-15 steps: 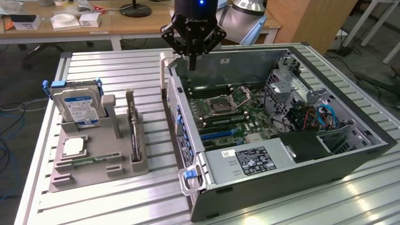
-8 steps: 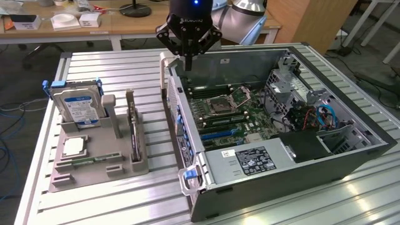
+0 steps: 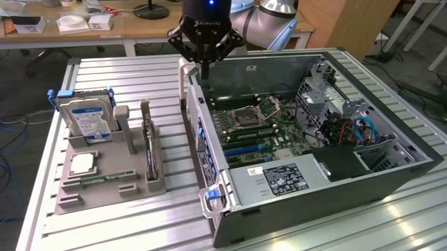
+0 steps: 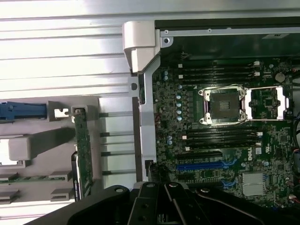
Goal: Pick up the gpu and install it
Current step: 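Reach for the gpu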
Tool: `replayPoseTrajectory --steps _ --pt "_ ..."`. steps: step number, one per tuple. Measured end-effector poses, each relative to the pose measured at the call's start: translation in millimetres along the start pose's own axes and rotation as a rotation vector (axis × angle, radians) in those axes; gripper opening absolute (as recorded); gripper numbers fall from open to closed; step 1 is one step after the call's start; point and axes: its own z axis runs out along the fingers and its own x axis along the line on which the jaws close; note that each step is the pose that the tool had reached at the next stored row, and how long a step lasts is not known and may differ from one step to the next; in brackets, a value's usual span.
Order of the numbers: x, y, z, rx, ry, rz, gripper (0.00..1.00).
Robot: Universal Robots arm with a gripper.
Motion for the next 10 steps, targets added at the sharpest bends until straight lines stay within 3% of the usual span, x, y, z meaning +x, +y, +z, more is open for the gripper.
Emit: replayPoseTrajectory --steps 10 --pt "14.5 -1.1 -0.3 0.0001 0.0001 0.000 0.10"
